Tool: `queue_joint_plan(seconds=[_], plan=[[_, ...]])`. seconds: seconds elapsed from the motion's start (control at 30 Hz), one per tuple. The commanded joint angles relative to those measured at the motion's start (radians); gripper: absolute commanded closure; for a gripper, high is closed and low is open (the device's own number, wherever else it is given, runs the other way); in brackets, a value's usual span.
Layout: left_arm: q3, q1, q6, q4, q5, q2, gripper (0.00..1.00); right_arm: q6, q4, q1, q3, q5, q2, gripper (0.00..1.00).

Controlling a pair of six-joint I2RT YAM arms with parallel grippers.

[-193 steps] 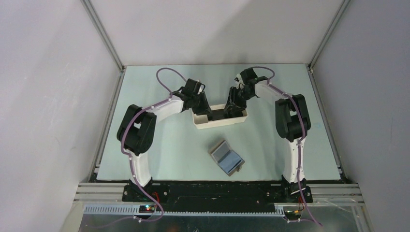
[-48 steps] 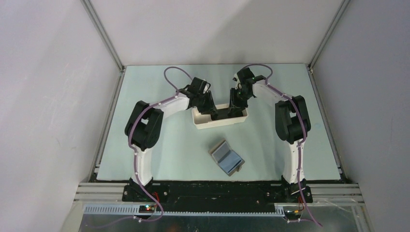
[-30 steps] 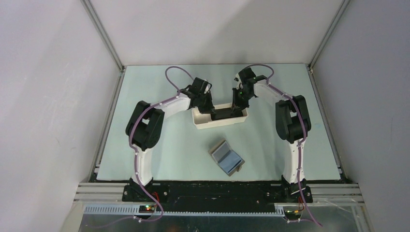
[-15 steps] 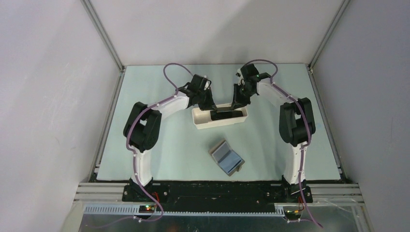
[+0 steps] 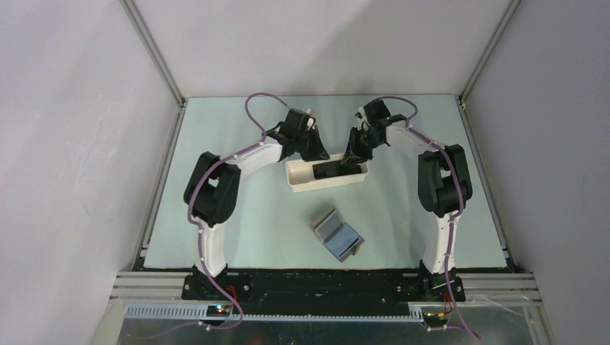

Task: Put the credit cards into the card holder
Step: Pick up the credit card from the storage box.

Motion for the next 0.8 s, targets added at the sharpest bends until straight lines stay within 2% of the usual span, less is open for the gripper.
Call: queue_joint_plan(seconds=[0.0,0.03,0.2,0.23,0.4,0.5,0.67,0.77], plan=[[-0.011,-0.008,-0.025,0.083,0.047,-0.065,1.0,0.111,0.158,-0.032,-0.067,-0.144,-0.08,0.75],[-0.017,-0.009,-0.027,0.087,0.049,-0.067,1.0,0.141,0.179,-0.044,-0.104,-0.171,-0.095,0.7],[-0.023,-0.007,-0.021,0.094,0.05,-0.069,1.0,0.154,0.214,-0.056,-0.152,-0.162,-0.118,0.63],[-0.026,-0.007,-0.018,0.094,0.047,-0.069,0.97,0.144,0.21,-0.055,-0.152,-0.144,-0.118,0.59],[-0.062,0.001,-0.037,0.094,0.014,-0.068,0.72,0.086,0.152,-0.045,-0.117,-0.047,-0.113,0.49],[-0.071,0.002,-0.055,0.092,0.023,-0.044,0.67,0.042,0.108,-0.035,-0.074,-0.012,-0.077,0.44],[-0.101,0.001,-0.084,0.089,0.002,-0.025,0.69,0.001,0.053,-0.01,-0.019,0.061,-0.04,0.39],[-0.107,0.002,-0.086,0.08,-0.008,-0.013,0.75,-0.018,0.021,-0.002,0.006,0.077,-0.01,0.39]])
